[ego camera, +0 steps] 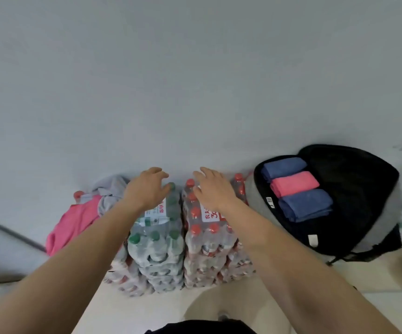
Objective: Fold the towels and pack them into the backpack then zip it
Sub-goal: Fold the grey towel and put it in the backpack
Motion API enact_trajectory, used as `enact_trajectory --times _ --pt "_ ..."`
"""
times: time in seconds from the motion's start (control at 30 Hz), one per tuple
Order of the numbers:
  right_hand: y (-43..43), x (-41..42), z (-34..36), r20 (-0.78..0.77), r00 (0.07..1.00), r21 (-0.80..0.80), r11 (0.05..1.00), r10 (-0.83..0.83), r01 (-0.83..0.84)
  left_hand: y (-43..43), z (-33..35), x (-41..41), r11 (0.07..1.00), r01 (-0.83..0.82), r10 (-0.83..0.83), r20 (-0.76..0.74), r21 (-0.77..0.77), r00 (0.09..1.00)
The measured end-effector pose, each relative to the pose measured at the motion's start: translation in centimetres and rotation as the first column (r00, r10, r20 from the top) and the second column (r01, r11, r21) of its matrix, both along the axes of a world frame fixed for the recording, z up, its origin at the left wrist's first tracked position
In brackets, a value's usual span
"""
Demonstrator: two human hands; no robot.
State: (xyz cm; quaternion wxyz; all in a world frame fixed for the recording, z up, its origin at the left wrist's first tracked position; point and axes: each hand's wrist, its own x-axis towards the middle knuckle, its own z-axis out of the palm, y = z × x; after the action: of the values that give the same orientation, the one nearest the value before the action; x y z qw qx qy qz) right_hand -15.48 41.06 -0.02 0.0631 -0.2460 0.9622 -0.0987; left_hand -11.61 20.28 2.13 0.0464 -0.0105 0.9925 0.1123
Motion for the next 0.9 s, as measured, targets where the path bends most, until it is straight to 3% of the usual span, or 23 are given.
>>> enact_trajectory --times 0.27,0.43,0.7,0.9 --pt "-15.1 3.4 -0.4 0.059 0.977 0.025 0.978 0.204 -0.205 -13.2 -2.0 8.6 0.976 -0.216 0.217 -0.021 0.044 0.976" --pt "-21.0 4.5 -2.5 0.092 0.950 0.108 0.945 0.298 -0.307 -18.4 -5.3 11.7 0.938 -0.343 0.340 0.056 0.052 0.939" --pt "-25.3 2.9 -6.1 0.177 0.958 0.058 0.970 0.223 -0.237 -20.3 -9.7 11.9 0.940 -0.285 0.265 0.121 0.188 0.957" --pt "-26.2 1.6 -6.8 0.181 0.963 -0.068 0.979 0.202 -0.192 -19.8 -10.9 10.9 0.958 -0.269 0.254 0.147 0.100 0.956"
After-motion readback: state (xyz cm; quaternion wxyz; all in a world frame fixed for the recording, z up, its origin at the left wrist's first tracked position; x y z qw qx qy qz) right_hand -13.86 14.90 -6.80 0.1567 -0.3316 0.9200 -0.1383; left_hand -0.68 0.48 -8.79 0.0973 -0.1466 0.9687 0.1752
